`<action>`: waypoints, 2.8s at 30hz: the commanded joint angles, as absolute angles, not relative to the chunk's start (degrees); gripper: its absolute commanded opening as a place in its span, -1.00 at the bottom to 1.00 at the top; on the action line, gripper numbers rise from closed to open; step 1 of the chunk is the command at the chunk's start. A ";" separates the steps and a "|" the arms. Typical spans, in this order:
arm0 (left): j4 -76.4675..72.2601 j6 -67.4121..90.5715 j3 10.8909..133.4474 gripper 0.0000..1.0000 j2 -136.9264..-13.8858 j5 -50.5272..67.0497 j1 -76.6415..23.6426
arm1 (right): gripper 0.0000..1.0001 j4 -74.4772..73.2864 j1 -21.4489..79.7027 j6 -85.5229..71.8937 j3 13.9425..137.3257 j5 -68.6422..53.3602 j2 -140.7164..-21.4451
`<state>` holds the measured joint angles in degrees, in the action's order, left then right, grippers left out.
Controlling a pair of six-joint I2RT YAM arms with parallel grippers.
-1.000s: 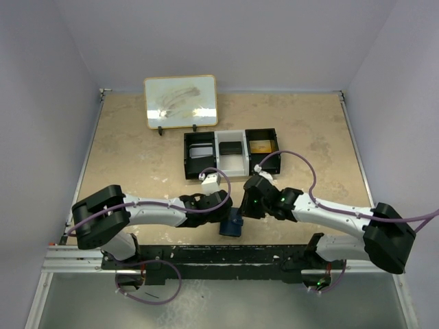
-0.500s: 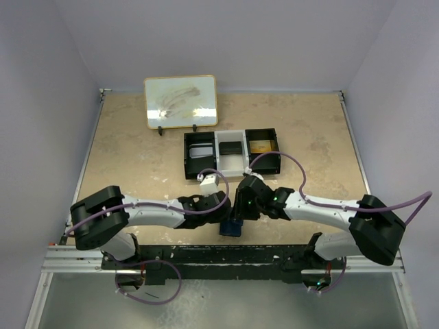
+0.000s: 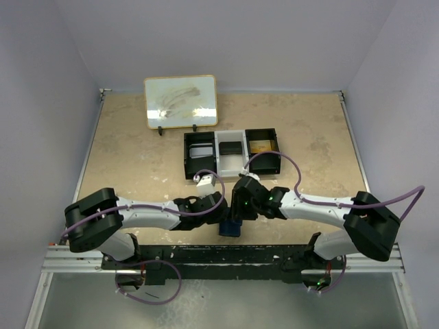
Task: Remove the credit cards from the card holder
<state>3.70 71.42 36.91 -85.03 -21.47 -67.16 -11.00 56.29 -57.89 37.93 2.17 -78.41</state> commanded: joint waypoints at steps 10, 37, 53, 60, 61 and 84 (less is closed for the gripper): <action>4.49 71.87 35.24 -1.00 -82.37 -23.47 -67.50 | -0.33 -15.70 60.54 -55.27 37.29 9.43 -84.61; 9.83 70.58 37.52 -1.00 -85.51 -24.35 -67.50 | -0.69 -17.13 49.04 -59.12 29.72 2.81 -67.85; 10.73 70.31 38.19 -1.00 -85.48 -24.52 -67.50 | -0.58 -10.75 49.04 -58.28 28.22 -3.72 -67.95; 10.87 70.32 38.56 -1.00 -85.54 -24.69 -67.50 | -0.99 -9.95 49.04 -59.28 27.63 -3.64 -65.02; 11.02 70.32 38.62 -1.00 -85.52 -24.70 -67.48 | -1.00 -11.18 49.04 -59.17 28.39 -1.66 -64.42; 30.83 81.54 35.71 0.16 -62.94 -42.77 -67.50 | -1.00 -5.35 49.13 -45.86 47.48 -7.93 -68.19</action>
